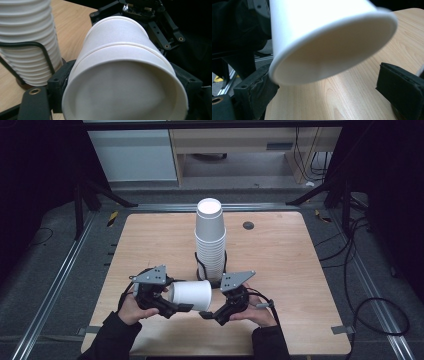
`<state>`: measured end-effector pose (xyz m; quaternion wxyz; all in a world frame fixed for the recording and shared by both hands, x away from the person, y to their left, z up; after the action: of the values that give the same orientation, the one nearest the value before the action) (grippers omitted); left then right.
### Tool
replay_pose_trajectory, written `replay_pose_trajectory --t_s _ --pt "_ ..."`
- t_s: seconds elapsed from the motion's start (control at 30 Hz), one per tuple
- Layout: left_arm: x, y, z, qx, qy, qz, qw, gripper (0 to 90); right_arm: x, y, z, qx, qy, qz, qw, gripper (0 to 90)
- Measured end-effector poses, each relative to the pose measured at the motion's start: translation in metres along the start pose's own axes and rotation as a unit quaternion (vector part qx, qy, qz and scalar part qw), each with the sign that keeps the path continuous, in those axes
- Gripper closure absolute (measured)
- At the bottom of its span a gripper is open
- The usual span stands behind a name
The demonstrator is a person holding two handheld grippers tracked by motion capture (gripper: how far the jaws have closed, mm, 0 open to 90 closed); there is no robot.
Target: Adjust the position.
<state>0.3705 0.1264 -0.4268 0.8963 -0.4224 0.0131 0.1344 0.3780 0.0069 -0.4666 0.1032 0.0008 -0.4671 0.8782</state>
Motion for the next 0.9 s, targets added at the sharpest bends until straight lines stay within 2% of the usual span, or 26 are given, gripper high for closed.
replay_pose_trajectory --t_s 0.5,0.67,0.9 --pt "-0.010 0.003 -0.012 0.025 0.025 -0.017 0.9992 20.0 0.009 0.001 -0.009 0.014 -0.029 0.018 0.9993 2.5" --pt "-0.011 0.005 -0.016 0.039 0.023 -0.023 0.9987 20.0 0.011 0.001 -0.012 0.019 -0.035 0.025 0.9989 5.2" --pt "-0.010 0.006 -0.016 0.042 0.024 -0.022 0.9986 20.0 0.012 0.002 -0.013 0.020 -0.039 0.024 0.9987 8.3"
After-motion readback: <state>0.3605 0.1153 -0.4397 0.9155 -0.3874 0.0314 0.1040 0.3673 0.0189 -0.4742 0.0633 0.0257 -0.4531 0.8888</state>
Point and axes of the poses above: each handheld gripper's, and its own axes: z roughly backward along the jaws, y roughly out of its underside, x roughly to its left, the point moved 8 cm from there along -z, roughly forward along the jaws, and after that the axes turned 11 degrees about x, right-handed, at the moved point
